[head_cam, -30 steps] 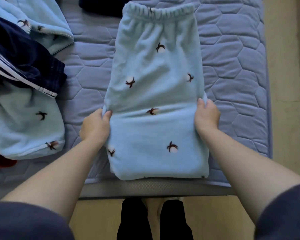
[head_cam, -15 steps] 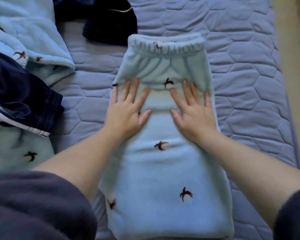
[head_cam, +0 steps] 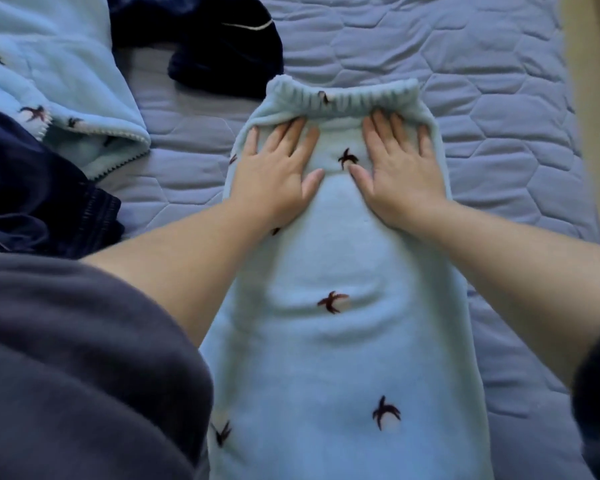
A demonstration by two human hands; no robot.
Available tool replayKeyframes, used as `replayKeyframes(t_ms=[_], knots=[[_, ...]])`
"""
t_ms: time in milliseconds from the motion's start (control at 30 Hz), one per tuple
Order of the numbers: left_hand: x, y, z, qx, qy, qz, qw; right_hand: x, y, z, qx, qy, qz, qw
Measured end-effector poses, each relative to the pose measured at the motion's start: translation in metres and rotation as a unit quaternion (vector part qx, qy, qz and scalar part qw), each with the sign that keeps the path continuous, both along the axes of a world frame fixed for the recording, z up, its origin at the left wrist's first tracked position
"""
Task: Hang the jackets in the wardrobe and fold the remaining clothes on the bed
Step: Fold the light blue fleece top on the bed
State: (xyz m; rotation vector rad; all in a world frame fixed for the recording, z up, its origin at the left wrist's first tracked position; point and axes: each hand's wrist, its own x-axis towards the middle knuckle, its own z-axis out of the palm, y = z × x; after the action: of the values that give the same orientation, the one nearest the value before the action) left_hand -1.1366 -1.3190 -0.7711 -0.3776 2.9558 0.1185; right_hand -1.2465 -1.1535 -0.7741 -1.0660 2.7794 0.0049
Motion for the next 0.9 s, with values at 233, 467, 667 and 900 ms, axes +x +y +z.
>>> replayKeyframes(t_ms=[233, 467, 667, 900], knots=[[0.08, 0.016, 0.002, 0.108, -0.05, 0.143, 0.982, 0.051, 0.056, 0.004, -0.006, -0.082, -0.077, 0.994], [0.211, 0.053, 0.05, 0.379, 0.02, 0.389, 0.84, 0.154, 0.155, 0.045, -0.19, -0.296, -0.316, 0.881], [0.291, 0.133, 0.07, 0.658, -0.051, 0.586, 0.47, 0.222, 0.206, 0.06, -0.225, -0.587, -0.446, 0.637], [0.287, 0.151, 0.073, 0.612, -0.025, 0.64, 0.465, 0.238, 0.213, 0.076, -0.268, -0.591, -0.499, 0.574]])
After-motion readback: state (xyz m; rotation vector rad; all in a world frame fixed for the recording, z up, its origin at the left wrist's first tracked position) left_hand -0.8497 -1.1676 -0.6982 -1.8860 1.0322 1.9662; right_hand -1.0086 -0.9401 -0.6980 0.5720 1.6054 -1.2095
